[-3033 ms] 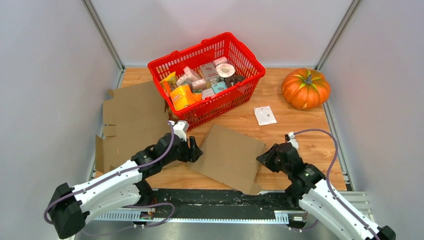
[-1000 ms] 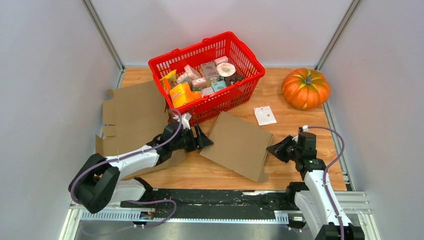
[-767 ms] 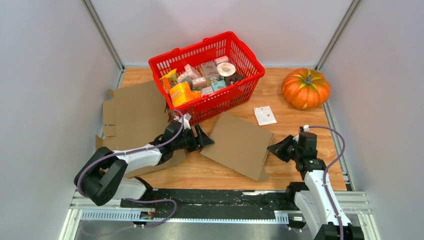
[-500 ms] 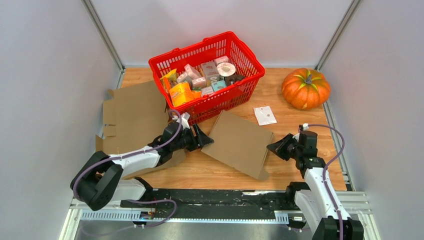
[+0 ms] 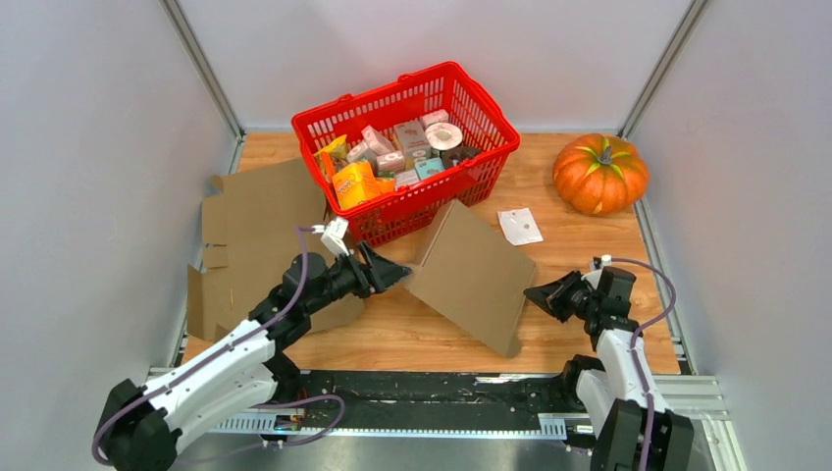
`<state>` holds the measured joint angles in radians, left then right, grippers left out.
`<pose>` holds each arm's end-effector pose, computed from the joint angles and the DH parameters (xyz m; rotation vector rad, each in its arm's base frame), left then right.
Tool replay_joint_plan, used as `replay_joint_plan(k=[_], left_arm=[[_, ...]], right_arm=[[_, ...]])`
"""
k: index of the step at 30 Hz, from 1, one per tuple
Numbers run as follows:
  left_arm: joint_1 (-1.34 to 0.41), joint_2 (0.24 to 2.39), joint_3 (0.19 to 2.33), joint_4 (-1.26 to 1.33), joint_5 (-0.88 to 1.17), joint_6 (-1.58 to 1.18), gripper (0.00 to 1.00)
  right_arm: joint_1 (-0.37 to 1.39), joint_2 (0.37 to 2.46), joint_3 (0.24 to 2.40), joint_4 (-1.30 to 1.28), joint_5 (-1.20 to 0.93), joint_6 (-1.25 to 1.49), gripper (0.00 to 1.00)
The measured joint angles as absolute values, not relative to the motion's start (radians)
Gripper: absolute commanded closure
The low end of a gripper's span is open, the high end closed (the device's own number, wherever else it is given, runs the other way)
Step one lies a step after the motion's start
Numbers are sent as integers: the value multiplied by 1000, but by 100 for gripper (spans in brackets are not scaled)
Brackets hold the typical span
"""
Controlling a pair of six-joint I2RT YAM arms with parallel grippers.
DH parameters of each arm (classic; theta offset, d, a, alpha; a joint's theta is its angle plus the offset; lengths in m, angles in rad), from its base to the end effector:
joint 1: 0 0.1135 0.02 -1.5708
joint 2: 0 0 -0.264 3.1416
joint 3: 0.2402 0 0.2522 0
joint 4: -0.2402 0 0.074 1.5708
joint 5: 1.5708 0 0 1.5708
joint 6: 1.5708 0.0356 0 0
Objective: Fold the paper box
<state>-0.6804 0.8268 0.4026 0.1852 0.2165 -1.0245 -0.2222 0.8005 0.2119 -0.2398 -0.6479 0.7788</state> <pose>0.1466 -0.1285 0.2359 -0.1772 2.0342 -1.3489 0.1437 -0.0104 0.1414 0.8788 2.2621 1.0342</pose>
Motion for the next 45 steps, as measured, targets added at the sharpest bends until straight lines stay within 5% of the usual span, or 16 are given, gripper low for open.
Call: replay_joint_plan(k=[5, 13, 21, 30, 45], left_arm=[[-658, 755, 368, 161, 182, -1028, 13], [-653, 949, 437, 168, 251, -979, 14], [-693, 983, 617, 57, 194, -803, 33], [-731, 1006, 759, -129, 61, -680, 19], [-712, 1408, 1325, -388, 456, -510, 18]], right_arm=[[-257, 920, 206, -208, -759, 775, 100], [-257, 940, 200, -255, -775, 742, 100], [-257, 939, 200, -271, -757, 731, 99], [-257, 951, 200, -273, -751, 727, 99], [-257, 933, 200, -279, -750, 716, 100]])
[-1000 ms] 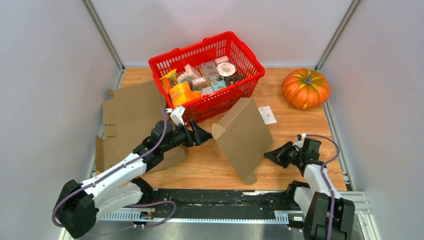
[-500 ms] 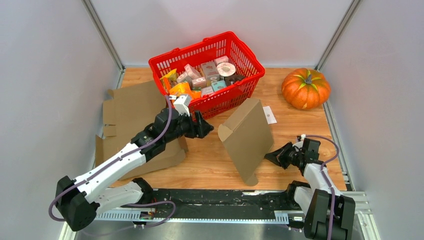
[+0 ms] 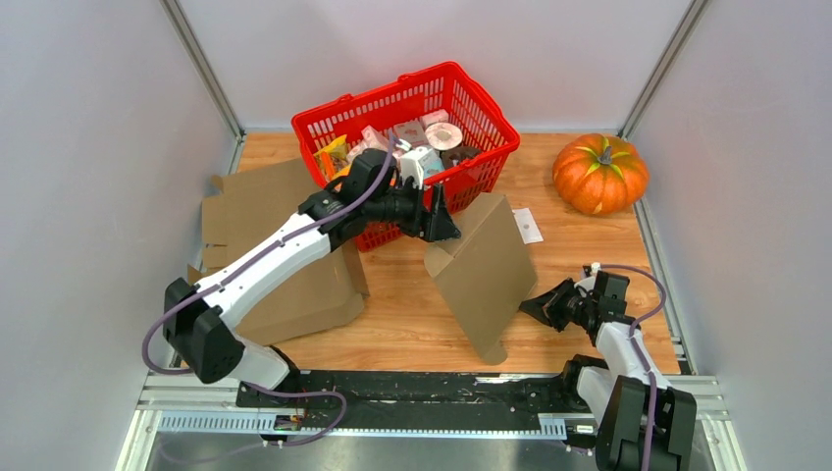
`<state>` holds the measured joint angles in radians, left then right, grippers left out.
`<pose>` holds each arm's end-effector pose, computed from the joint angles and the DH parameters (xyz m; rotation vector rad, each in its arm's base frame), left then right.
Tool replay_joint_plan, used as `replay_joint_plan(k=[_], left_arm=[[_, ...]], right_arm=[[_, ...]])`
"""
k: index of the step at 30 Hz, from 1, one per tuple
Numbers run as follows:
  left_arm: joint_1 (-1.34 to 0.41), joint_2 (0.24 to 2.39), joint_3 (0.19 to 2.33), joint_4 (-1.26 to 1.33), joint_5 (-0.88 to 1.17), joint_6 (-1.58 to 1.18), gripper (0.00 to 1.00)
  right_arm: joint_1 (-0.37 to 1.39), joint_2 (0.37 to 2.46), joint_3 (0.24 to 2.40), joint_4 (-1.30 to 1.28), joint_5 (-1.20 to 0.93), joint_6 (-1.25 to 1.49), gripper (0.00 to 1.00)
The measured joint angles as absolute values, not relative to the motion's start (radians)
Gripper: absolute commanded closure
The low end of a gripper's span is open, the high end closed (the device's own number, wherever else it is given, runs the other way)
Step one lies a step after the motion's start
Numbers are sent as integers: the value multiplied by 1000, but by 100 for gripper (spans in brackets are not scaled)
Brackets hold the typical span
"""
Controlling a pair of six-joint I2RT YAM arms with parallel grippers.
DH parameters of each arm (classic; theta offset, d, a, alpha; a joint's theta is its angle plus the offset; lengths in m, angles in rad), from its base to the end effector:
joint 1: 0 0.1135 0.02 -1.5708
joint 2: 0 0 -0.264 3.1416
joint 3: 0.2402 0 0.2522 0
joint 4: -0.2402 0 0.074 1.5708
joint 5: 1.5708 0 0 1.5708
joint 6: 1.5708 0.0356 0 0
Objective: Fold the paper box
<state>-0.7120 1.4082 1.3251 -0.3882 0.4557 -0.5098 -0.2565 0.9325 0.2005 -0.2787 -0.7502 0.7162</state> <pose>0.2326 -0.2214 0.3654 0.5325 2.1551 -1.1899 0.1398 -0.0116 0.1217 0.9331 2.3803 1.1404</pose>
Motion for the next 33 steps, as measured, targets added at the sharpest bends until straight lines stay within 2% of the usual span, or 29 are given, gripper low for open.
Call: replay_joint_plan(k=[11, 24, 33], left_arm=[[-766, 1556, 1438, -469, 504, -466, 18], [-785, 1539, 1332, -274, 627, -563, 16], [-791, 1534, 1337, -289, 611, -593, 19]], right_arm=[[-257, 921, 200, -295, -733, 707, 100], [-257, 897, 195, -313, -713, 698, 100], [-257, 886, 195, -318, -716, 698, 100]])
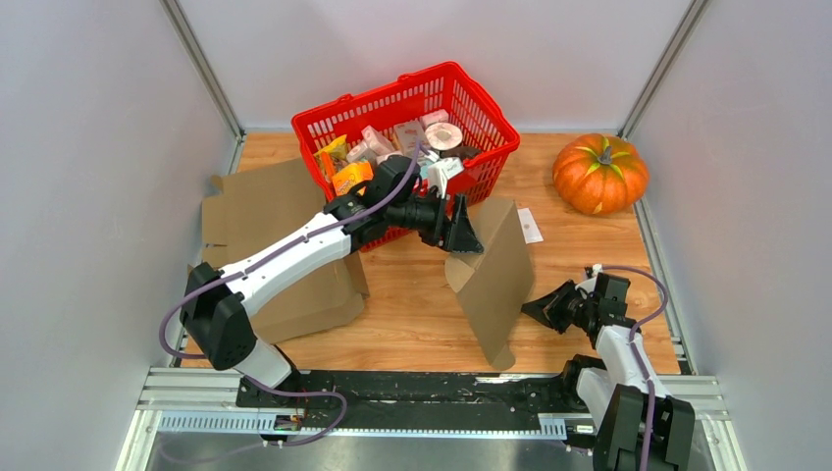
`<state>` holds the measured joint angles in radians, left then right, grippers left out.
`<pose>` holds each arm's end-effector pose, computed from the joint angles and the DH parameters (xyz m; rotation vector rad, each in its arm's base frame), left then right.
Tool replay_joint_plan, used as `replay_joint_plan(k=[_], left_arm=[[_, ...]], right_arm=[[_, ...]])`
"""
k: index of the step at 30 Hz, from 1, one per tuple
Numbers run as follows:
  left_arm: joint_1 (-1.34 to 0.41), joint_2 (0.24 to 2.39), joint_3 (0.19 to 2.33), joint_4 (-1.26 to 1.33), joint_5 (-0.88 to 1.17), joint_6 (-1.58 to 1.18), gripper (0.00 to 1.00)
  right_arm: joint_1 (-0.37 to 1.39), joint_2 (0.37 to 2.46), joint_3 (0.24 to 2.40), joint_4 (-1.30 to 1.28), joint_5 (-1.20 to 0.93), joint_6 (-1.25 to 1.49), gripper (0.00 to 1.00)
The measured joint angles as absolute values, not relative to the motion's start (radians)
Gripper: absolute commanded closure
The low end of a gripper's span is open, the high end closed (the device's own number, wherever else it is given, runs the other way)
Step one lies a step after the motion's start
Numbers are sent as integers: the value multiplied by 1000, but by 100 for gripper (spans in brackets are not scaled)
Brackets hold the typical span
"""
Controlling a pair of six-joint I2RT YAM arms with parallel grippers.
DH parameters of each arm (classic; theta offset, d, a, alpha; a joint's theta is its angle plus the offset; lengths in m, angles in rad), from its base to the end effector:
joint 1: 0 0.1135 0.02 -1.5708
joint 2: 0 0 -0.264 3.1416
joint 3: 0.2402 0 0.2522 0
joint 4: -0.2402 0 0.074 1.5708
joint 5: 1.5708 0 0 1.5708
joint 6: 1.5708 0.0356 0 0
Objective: Fold the paper box
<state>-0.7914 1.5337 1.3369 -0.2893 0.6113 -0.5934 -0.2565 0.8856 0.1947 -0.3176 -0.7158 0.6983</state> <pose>0.2338 -0.2657 0.3401 0.6527 2.2121 -1.4220 0.1353 -0.0113 0.1227 0.9245 2.3849 1.0889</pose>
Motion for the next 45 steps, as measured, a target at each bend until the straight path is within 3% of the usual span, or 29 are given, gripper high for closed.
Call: replay_joint_plan(k=[11, 31, 35, 41, 45], left_arm=[[-832, 1511, 1402, -438, 434, -591, 17], [-917, 1570, 1526, -584, 295, -533, 18], [-929, 1588, 1546, -619, 270, -515, 31], [-934, 1583, 1535, -623, 252, -510, 52], [-921, 1505, 1418, -567, 240, -541, 60]], right_arm=[[-237, 866, 195, -319, -712, 698, 100], [-229, 840, 195, -347, -683, 698, 100], [-229, 823, 195, -362, -670, 697, 99], [-215, 764, 206, -423, -628, 668, 76], [-160, 681, 294, -524, -615, 654, 46]])
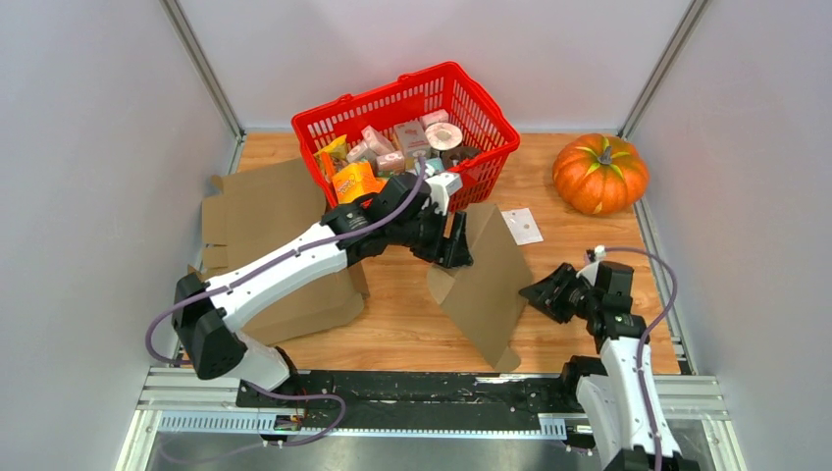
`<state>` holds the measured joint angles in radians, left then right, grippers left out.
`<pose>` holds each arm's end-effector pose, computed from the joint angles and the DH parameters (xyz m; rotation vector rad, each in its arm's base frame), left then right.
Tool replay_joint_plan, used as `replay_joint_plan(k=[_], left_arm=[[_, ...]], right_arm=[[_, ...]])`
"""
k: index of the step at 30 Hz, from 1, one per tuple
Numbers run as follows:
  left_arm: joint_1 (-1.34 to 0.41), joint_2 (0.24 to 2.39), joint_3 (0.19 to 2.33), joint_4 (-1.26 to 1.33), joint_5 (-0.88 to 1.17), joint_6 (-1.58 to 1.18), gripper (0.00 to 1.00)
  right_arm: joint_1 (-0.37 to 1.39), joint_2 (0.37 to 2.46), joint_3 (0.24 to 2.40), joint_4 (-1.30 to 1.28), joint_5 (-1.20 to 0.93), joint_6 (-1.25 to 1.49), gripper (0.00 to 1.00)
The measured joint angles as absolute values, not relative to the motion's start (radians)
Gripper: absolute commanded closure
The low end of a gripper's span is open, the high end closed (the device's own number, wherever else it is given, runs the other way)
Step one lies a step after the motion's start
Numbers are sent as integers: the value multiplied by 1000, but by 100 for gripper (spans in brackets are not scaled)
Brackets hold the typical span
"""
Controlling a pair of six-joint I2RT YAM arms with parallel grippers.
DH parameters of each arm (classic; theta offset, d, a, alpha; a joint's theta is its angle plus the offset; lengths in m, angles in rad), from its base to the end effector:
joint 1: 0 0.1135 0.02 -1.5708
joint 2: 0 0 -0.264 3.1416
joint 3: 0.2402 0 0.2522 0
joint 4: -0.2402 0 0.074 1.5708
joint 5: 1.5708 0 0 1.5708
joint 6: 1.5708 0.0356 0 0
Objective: Fold the paper box
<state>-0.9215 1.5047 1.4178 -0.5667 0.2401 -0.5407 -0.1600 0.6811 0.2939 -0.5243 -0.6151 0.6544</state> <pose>0.1976 -0.2743 0.3494 0.5988 2.3460 -1.0138 0.1292 0.0000 0.1613 0.7354 2.3860 0.9722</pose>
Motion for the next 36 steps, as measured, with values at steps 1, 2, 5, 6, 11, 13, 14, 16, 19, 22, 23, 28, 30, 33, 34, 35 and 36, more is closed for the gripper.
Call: replay_joint_plan(k=[1, 2, 5, 6, 11, 13, 14, 16, 19, 22, 23, 28, 30, 33, 34, 35, 36], left_arm=[[-915, 1483, 1391, -560, 241, -553, 62], [-905, 1453, 1351, -548, 243, -570, 68], [-879, 1378, 1262, -538, 247, -615, 71], [-869, 1341, 1220, -535, 244, -640, 70], [-848, 1176, 1065, -534, 226, -760, 80], [-840, 1106, 1008, -536, 212, -818, 85], [-836, 1071, 980, -534, 204, -850, 86], [-829, 994, 920, -529, 191, -912, 91], [-821, 881, 833, -516, 175, -1018, 100], [-818, 782, 754, -498, 151, -1124, 100], [-818, 743, 724, -493, 139, -1167, 100], [-818, 518, 580, -523, 62, -1383, 100], [-818, 443, 555, -567, 33, -1464, 100], [-818, 347, 551, -654, -4, -1573, 100], [-818, 331, 551, -670, -10, -1598, 100], [-818, 316, 551, -692, -12, -1628, 100], [-818, 308, 551, -710, -13, -1651, 100]], right_arm=[[-147, 655, 329, -546, -608, 654, 44], [-130, 620, 377, -567, -595, 643, 34], [-87, 539, 498, -621, -555, 622, 16], [-66, 517, 547, -641, -540, 612, 12], [133, 506, 735, -696, -497, 541, 0], [279, 519, 798, -709, -470, 495, 0], [368, 530, 833, -714, -450, 470, 0], [552, 555, 893, -720, -397, 427, 0], [846, 615, 966, -731, -276, 366, 0], [1191, 717, 1034, -757, -57, 290, 0], [1295, 759, 1051, -763, 22, 265, 0], [1708, 977, 1081, -774, 455, 146, 0], [1768, 1054, 1066, -765, 576, 105, 0], [1803, 1085, 1017, -722, 710, 38, 0], [1812, 1085, 1004, -706, 741, 17, 0], [1819, 1088, 994, -686, 769, -5, 0], [1825, 1093, 987, -662, 796, -33, 0]])
